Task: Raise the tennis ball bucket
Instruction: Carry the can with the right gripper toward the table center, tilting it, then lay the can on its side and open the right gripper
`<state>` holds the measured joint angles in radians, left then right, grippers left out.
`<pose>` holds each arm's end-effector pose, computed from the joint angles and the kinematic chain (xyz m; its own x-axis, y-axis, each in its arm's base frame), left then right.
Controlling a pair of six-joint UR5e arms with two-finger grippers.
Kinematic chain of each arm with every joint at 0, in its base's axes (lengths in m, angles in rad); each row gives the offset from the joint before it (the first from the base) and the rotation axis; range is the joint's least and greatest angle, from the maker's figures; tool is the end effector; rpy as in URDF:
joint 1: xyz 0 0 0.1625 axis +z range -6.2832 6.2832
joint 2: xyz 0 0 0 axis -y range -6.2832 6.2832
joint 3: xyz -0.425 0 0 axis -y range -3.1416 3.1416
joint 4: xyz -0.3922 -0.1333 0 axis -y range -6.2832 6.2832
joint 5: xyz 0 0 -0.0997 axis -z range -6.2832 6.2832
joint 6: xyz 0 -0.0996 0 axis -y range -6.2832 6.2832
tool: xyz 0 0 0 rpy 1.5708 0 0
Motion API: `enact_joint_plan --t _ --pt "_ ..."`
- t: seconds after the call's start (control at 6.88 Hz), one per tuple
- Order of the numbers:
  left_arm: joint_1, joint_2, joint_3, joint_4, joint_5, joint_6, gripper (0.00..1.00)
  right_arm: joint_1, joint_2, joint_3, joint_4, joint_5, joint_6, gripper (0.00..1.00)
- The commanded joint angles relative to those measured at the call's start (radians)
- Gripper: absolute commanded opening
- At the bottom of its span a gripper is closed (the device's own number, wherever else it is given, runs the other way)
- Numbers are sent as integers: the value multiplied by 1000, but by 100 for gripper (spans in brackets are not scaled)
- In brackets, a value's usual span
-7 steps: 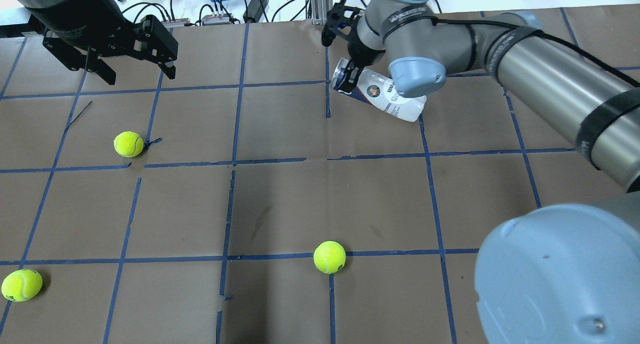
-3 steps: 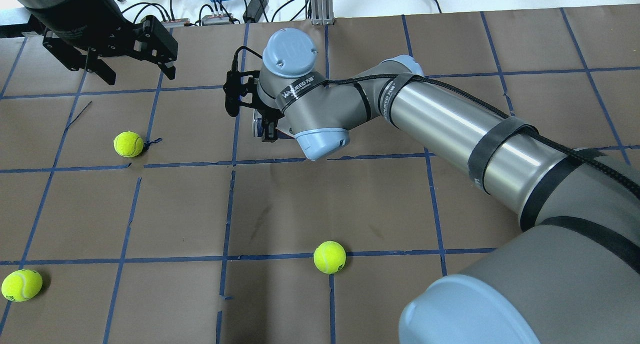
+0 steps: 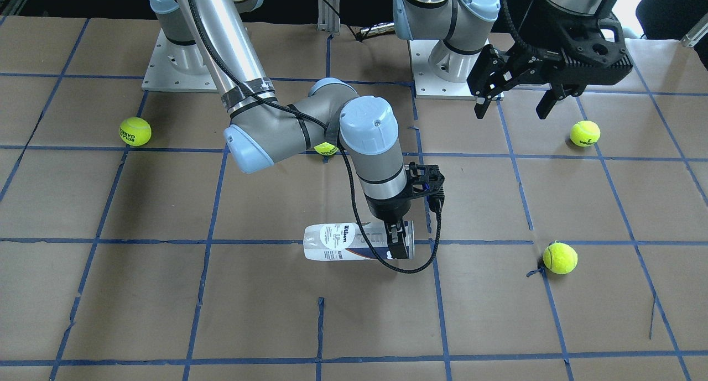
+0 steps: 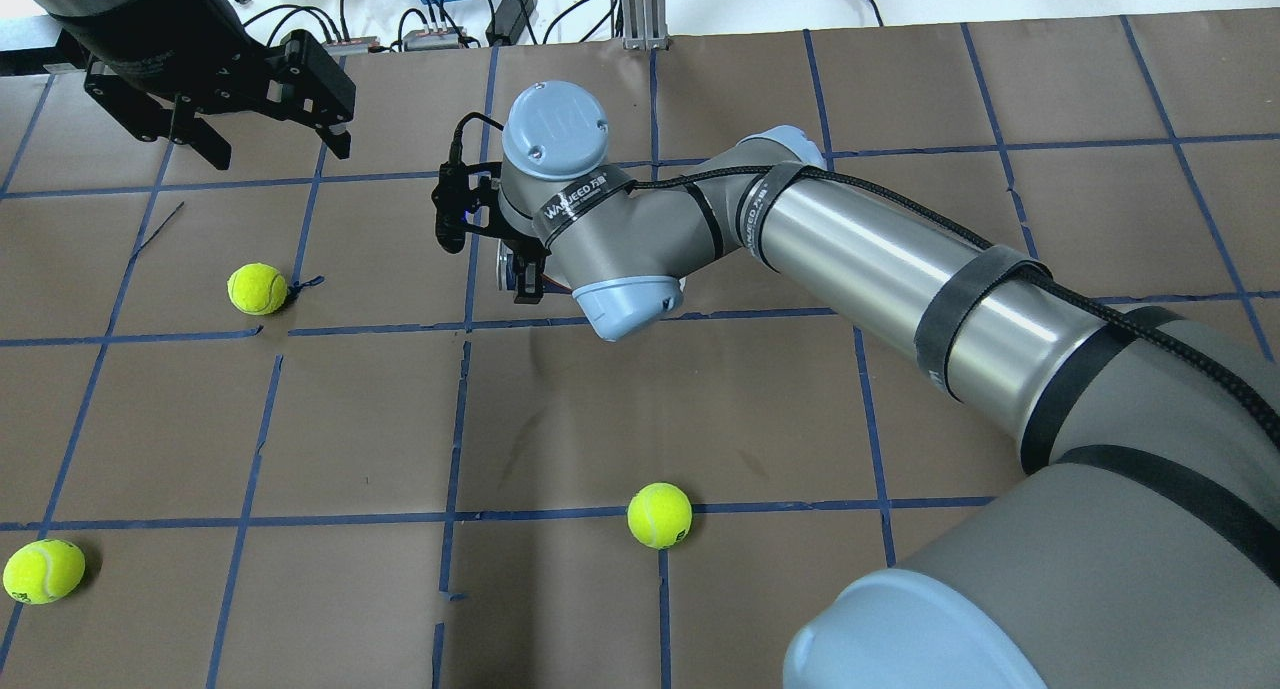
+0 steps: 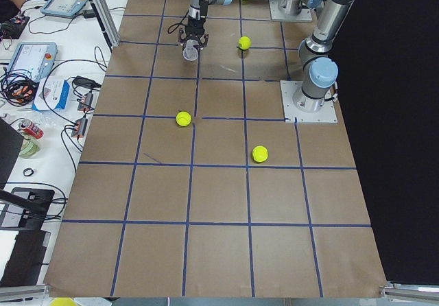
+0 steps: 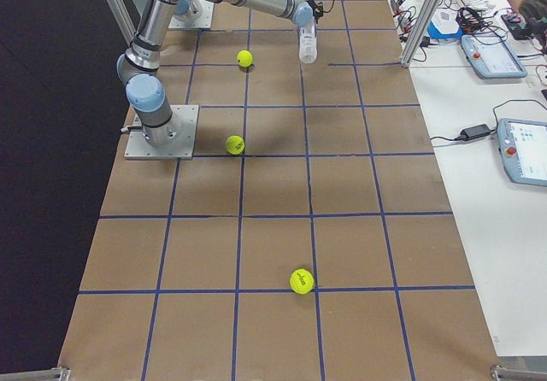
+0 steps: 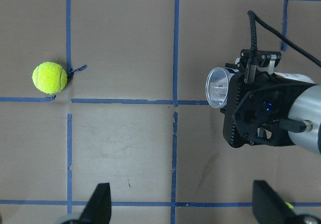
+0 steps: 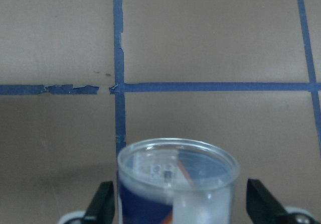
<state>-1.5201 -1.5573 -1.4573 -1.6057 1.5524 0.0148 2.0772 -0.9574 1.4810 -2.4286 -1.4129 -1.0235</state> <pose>-0.1100 -0.4980 0.5471 -0.9993 -0.0343 0.0170 -0.0357 0.9951 -0.0922 0.4750 -0.5493 0.2537 -0.0451 -0.9782 0.2028 -0.9545 -0.0177 -0.2975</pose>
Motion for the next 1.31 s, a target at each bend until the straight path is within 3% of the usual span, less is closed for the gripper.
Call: enact_joint_plan --t 0.0,0.29,0.44,0.58,0.73,0.87,1.16 --pt "0 -3 -3 1 -3 -1 100 -32 -10 1 5 -4 19 100" --pt "0 -4 -6 0 -15 2 100 -153 -68 7 55 5 57 100" --pt "3 -30 -14 3 -17 13 100 -213 -151 2 224 3 77 100" --pt "3 -65 -43 25 -37 1 100 -283 -218 5 309 3 94 100" --pt "41 -104 -122 103 -155 2 100 -360 -289 4 433 6 95 100" --pt "104 -124 -224 221 -197 4 100 -427 -382 4 583 8 150 100" --pt "194 -153 -395 312 -415 25 100 -486 -495 -1 750 11 380 100"
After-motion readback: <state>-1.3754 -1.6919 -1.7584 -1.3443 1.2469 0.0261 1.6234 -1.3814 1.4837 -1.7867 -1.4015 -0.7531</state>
